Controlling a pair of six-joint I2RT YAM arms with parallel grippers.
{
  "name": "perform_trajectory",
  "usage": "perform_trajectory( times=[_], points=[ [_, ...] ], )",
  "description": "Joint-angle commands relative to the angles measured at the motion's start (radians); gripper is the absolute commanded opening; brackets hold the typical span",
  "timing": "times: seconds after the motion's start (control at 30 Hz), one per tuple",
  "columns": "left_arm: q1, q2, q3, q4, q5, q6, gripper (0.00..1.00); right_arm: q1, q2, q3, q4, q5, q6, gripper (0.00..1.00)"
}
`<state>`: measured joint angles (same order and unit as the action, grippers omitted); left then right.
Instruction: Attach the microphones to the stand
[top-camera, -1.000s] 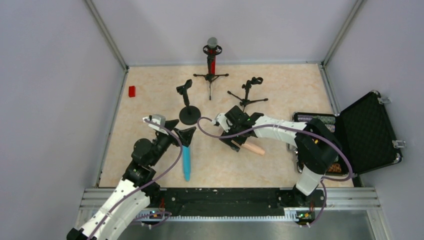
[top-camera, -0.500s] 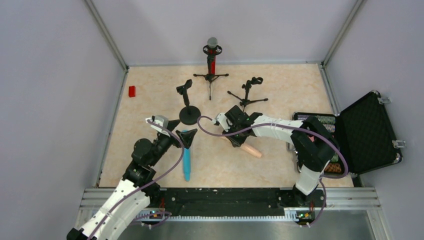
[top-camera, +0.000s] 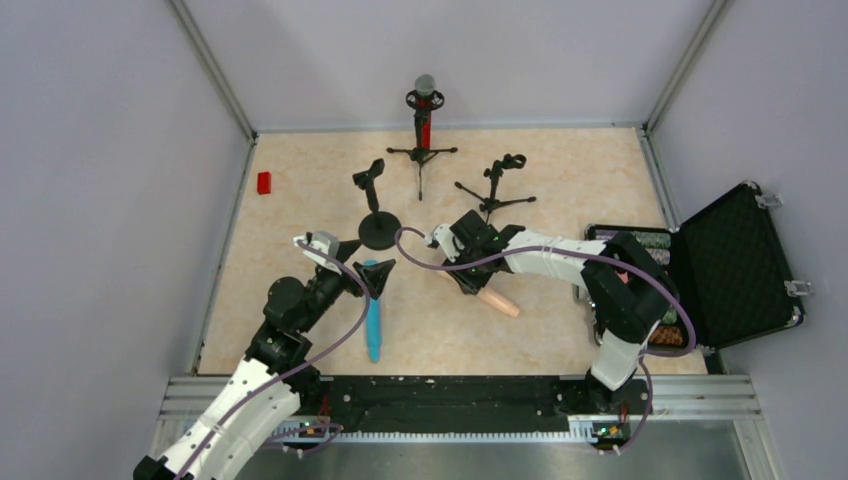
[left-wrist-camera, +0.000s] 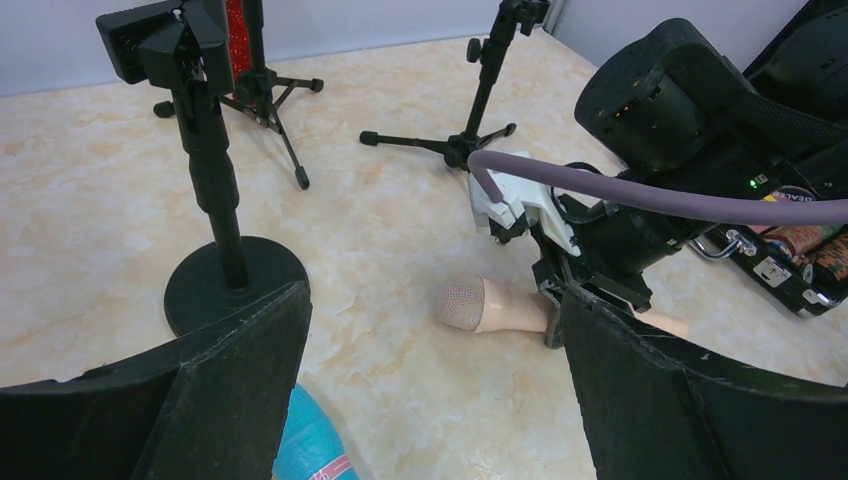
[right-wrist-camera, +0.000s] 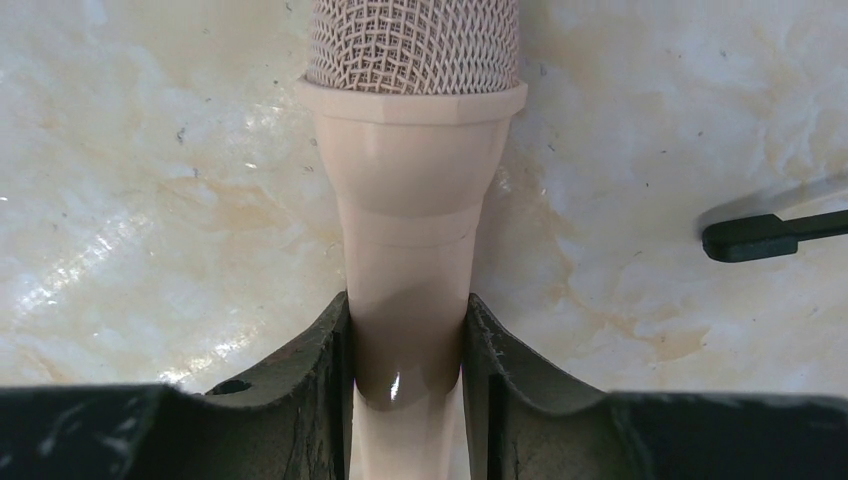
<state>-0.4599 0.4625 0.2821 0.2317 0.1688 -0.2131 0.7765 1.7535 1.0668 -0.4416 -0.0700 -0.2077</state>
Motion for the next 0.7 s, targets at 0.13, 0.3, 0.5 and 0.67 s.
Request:
perform_trajectory(
  times=[0.13, 0.3, 0.5, 0.67],
  points=[
    [-0.005, 0.007, 0.040, 0.012, 0.031, 0.012, 0.99, -0.011, -0.135, -0.049, 0.117, -0.131, 0.053, 0.00],
    [-0.004, 0.010, 0.047, 0.001, 0.034, -0.003, 0.99, -0.022, -0.218, -0.085, 0.169, -0.180, 0.071, 0.00],
    [-0.005, 0.018, 0.070, -0.027, 0.031, -0.013, 0.99, -0.061, -0.374, -0.135, 0.256, -0.285, 0.126, 0.00],
    [-0.004, 0.055, 0.092, -0.031, 0.028, -0.054, 0.99, -0.108, -0.528, -0.189, 0.343, -0.319, 0.185, 0.00]
  ],
)
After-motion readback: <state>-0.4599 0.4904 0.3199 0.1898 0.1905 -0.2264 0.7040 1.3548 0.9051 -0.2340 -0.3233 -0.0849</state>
